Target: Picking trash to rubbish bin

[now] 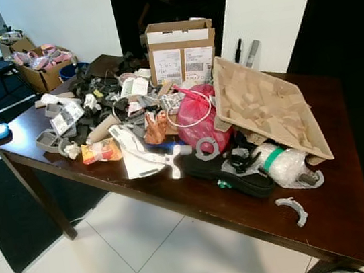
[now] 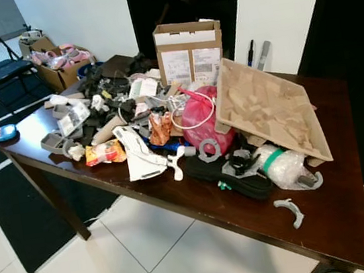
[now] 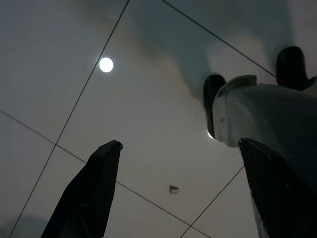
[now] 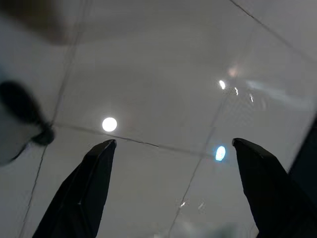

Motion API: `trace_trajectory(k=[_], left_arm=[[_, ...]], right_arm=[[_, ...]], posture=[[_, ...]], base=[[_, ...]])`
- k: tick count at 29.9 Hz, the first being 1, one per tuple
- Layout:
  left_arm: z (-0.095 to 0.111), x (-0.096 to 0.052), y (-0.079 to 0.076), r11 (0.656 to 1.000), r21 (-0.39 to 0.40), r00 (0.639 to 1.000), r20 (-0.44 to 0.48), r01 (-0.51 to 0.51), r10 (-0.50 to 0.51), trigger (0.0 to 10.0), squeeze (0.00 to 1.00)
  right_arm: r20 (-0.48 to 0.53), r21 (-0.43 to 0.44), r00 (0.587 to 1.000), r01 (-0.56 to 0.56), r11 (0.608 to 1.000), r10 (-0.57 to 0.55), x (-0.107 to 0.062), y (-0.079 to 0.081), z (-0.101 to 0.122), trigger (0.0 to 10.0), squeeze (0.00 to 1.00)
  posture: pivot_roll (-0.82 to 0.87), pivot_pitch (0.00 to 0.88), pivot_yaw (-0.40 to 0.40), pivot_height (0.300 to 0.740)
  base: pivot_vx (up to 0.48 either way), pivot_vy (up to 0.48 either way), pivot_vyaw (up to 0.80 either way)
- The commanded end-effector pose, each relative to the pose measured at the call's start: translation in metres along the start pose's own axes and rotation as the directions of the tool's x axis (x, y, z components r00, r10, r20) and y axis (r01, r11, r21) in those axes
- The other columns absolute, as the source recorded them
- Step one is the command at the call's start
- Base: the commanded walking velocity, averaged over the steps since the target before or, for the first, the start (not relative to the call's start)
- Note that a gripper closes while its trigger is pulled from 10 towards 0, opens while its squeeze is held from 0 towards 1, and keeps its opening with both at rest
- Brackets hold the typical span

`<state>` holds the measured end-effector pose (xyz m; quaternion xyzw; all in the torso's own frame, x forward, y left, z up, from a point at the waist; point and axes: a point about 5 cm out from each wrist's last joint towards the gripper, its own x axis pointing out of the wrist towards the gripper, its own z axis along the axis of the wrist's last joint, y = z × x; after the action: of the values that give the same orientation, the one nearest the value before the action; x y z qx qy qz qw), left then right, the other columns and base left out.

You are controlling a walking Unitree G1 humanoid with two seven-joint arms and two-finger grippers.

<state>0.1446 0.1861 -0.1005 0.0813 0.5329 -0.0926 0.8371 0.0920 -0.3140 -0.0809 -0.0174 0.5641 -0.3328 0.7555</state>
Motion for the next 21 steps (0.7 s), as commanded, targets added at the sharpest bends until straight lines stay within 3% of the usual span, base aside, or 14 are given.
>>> trace_trajectory(k=[1,9,12,14,15,16,18,20,21], left_arm=[[-0.005,0.0,-0.003,1.0,-0.006,1.0,-0.017,0.011,-0.011,10.0,0.0],[-0.006,-0.001,0.0,1.0,-0.014,1.0,-0.016,0.003,-0.004,10.0,0.0],[-0.006,-0.001,0.0,1.0,-0.011,1.0,-0.009,0.006,-0.007,10.0,0.0],[0.003,0.0,0.002,1.0,0.003,1.0,0.029,0.008,-0.008,10.0,0.0],[0.003,0.0,0.002,1.0,0.003,1.0,0.029,0.008,-0.008,10.0,0.0],[0.014,0.0,0.004,1.0,0.029,0.997,0.074,0.005,-0.007,10.0,0.0],[0.02,0.0,0.005,0.998,0.056,0.995,0.096,0.003,-0.008,10.0,0.0],[0.042,0.0,0.006,0.994,0.103,0.983,0.178,0.022,-0.04,10.0,0.0],[0.042,0.0,0.006,0.994,0.103,0.983,0.178,0.022,-0.04,10.0,0.0]], right_arm=[[-0.035,0.069,0.998,0.056,0.996,-0.054,0.001,-0.011,-0.005,10.0,0.0],[-0.1,0.217,0.979,0.193,0.957,-0.175,0.003,-0.05,-0.013,10.0,0.0],[-0.139,0.348,0.959,0.28,0.895,-0.247,0.002,-0.068,-0.018,10.0,0.0],[-0.113,0.467,0.944,0.325,0.823,-0.309,0.002,-0.084,-0.01,10.0,0.0],[-0.113,0.467,0.944,0.325,0.823,-0.309,0.002,-0.084,-0.01,10.0,0.0],[-0.074,0.529,0.927,0.348,0.774,-0.367,0.0,-0.099,0.002,10.0,0.0],[-0.055,0.544,0.919,0.356,0.76,-0.391,-0.001,-0.105,0.008,10.0,0.0],[-0.011,0.581,0.872,0.404,0.706,-0.49,-0.007,-0.129,0.031,10.0,0.0],[-0.011,0.581,0.872,0.404,0.706,-0.49,-0.007,-0.129,0.031,10.0,0.0]], posture=[[0.0,0.049,-0.015,0.74],[0.0,0.056,-0.012,0.74],[0.0,0.059,-0.01,0.74],[0.0,0.066,-0.008,0.74],[0.0,0.066,-0.008,0.74],[0.0,0.067,-0.008,0.74],[0.0,0.069,-0.005,0.74],[0.0,0.07,0.0,0.74],[0.0,0.07,0.0,0.74]], base=[[0.0,0.0,0.0],[0.0,0.0,0.0],[0.0,0.0,0.0],[0.0,0.0,0.0],[0.0,0.0,0.0],[0.0,0.0,0.0],[0.0,0.0,0.0],[0.0,0.0,0.0],[0.0,0.0,0.0]])
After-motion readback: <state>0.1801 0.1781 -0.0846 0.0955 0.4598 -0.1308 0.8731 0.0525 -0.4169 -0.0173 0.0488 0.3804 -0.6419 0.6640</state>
